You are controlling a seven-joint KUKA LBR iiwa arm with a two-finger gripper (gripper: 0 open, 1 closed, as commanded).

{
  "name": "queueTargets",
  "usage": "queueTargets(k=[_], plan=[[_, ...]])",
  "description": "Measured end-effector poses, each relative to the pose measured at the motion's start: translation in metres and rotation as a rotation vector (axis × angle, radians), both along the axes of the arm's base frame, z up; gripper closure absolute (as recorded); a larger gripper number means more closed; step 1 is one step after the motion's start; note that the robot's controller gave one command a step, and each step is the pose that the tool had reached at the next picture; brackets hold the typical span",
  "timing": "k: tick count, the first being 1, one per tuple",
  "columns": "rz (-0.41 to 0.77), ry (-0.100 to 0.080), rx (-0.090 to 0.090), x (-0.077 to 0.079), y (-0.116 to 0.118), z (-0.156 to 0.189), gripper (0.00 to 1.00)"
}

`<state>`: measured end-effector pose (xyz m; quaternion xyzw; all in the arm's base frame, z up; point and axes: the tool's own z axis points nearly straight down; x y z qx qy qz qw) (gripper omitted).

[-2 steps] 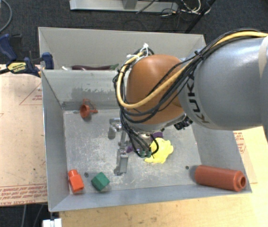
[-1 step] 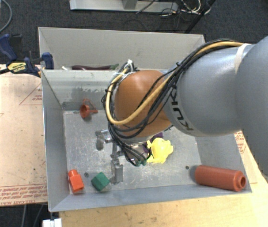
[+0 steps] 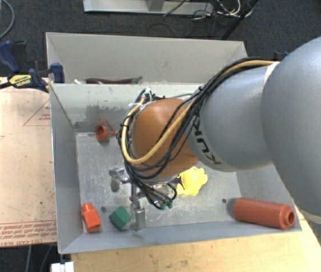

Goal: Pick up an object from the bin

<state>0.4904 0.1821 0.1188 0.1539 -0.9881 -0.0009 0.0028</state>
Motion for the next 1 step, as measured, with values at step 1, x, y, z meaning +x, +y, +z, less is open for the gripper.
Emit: queueTargets(k=[1], plan=[[0.250, -0.011, 0.003, -0.0030, 0.0055, 0.0099, 0.00]])
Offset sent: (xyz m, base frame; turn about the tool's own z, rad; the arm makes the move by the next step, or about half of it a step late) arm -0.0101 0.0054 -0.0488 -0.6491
